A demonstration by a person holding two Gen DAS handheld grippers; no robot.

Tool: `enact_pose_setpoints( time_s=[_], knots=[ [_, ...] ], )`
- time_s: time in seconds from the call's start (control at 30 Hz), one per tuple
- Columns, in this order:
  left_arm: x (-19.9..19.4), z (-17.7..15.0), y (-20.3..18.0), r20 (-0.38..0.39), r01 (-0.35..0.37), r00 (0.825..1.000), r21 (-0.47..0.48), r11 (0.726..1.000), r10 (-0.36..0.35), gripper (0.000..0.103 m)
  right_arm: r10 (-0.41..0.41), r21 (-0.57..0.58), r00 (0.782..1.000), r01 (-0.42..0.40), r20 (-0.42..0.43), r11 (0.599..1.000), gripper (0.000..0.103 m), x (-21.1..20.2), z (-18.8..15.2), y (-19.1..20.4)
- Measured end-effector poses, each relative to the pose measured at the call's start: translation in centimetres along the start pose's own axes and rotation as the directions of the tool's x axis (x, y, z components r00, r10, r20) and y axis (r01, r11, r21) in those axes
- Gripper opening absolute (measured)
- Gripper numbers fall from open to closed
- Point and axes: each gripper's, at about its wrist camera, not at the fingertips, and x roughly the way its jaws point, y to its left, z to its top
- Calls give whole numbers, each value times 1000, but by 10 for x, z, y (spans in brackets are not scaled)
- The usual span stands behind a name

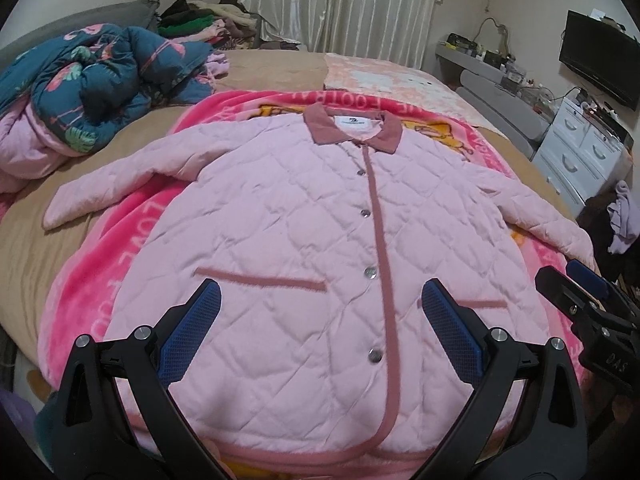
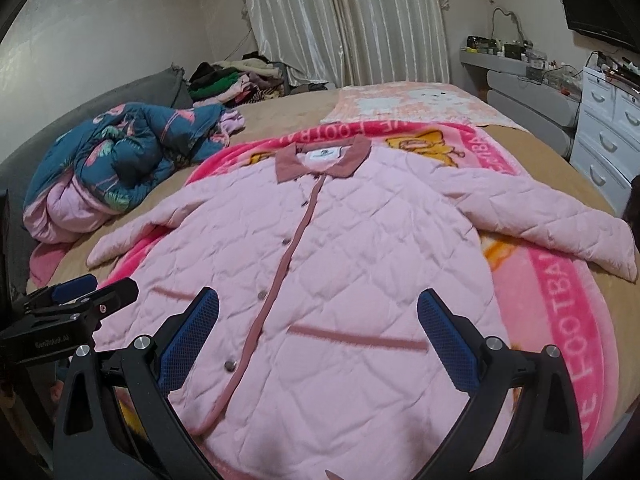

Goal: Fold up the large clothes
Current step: 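Move the right tool to the jacket's sleeve cuff and close on it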

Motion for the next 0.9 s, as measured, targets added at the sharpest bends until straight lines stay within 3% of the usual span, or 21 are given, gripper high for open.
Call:
enact_pose_setpoints(
  time_s=[0.6,0.9],
  knots=[
    [44,57,-34,-2,22,1000,36,999,-22,94,-92,124,991,80,95,989,99,27,55,-71],
    [76,78,-56,-26,38,999,62,997,-36,94,-160,188,984,143,81,972,99,46,67,-107]
  ],
)
